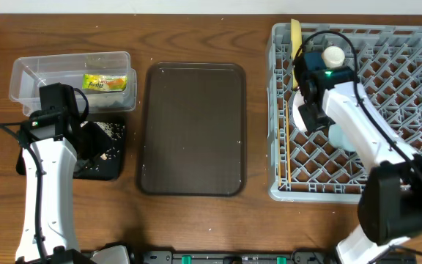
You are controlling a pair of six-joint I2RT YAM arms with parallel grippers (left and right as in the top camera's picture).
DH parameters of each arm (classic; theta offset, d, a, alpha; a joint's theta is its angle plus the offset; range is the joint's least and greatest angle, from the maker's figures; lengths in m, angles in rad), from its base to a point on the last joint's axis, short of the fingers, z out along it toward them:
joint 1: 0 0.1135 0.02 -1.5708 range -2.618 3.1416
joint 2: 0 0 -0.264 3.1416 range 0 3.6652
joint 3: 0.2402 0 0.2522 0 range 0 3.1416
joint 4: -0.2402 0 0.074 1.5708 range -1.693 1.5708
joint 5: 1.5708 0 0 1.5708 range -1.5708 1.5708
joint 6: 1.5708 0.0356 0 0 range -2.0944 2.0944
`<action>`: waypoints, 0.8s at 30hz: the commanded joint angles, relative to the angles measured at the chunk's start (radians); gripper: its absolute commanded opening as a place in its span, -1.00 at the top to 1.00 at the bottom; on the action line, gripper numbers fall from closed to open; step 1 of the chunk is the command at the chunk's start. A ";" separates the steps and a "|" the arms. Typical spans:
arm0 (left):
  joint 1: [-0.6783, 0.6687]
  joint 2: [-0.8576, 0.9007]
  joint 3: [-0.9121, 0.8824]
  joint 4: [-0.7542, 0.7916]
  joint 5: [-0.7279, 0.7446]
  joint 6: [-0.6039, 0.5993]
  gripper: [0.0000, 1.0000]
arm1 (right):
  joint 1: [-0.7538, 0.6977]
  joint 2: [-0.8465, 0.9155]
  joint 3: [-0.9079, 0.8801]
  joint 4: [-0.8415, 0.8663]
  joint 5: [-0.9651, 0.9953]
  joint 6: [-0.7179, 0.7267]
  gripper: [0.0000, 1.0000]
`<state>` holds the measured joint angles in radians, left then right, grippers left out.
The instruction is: Sort waste into correct bins and load items into the dishwasher rack
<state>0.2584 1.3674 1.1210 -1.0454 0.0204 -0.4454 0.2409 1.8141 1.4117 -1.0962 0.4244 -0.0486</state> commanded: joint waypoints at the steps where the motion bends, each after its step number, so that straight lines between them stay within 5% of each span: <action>1: 0.003 0.002 -0.004 -0.005 -0.002 -0.005 -0.27 | -0.032 -0.125 0.000 0.023 -0.027 0.164 0.48; 7: 0.003 0.002 -0.004 -0.005 -0.002 -0.005 -0.27 | -0.091 -0.274 0.000 0.062 -0.260 0.219 0.16; 17: 0.003 0.002 -0.004 -0.005 -0.001 -0.005 -0.28 | -0.013 -0.303 -0.009 0.047 -0.836 -0.008 0.85; 24: 0.003 0.002 -0.004 -0.005 -0.002 -0.005 -0.27 | 0.148 -0.218 -0.041 0.029 -0.876 -0.011 0.98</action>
<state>0.2584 1.3674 1.1210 -1.0470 0.0204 -0.4454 0.3389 1.5532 1.3991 -1.0569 -0.3706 -0.0280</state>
